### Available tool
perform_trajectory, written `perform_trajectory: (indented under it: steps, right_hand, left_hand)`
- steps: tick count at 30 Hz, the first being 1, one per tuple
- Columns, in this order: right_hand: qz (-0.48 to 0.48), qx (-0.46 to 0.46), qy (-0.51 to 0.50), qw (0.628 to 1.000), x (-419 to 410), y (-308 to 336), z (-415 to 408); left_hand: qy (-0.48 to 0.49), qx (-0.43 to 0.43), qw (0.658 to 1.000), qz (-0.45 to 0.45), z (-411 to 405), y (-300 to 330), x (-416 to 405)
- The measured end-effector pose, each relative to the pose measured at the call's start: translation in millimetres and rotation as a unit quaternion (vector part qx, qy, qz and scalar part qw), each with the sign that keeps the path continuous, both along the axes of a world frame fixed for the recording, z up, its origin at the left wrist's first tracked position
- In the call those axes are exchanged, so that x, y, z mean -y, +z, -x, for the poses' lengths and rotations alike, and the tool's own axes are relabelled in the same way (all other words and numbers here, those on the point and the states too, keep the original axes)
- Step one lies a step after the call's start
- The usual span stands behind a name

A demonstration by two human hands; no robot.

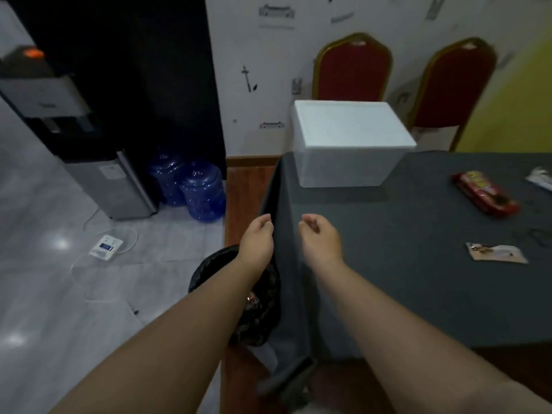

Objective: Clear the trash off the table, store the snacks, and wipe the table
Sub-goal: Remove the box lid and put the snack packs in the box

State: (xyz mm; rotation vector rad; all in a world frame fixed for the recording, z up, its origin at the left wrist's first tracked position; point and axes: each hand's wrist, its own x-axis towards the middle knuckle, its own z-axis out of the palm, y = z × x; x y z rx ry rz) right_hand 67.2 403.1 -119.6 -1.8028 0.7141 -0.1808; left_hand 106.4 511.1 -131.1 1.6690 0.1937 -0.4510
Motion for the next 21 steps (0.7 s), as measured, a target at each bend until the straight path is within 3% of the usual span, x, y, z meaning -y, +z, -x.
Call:
perform_trajectory:
  steps: [5,12,17,19,21]
  right_hand:
    - [0.045,0.051,-0.056,0.996,71.5,41.0,-4.0]
    - [0.156,0.029,-0.06,0.986,194.8,81.6,-51.0]
    - [0.223,-0.01,-0.03,0.974,258.5,79.7,-99.0]
    - [0.227,-0.021,-0.009,0.974,273.9,73.3,-114.1]
    - [0.173,-0.031,0.01,0.984,285.3,66.8,-127.7]
  left_hand:
    - [-0.011,0.042,0.999,0.015,-15.0,39.5,49.7]
    - [0.008,0.122,0.992,-0.013,-68.1,69.3,129.4]
    - [0.08,0.172,0.976,-0.104,-107.2,78.0,167.9]
    - [0.111,0.186,0.967,-0.133,-120.8,74.8,176.5]
    - [0.142,0.15,0.973,-0.104,-131.8,68.5,180.8]
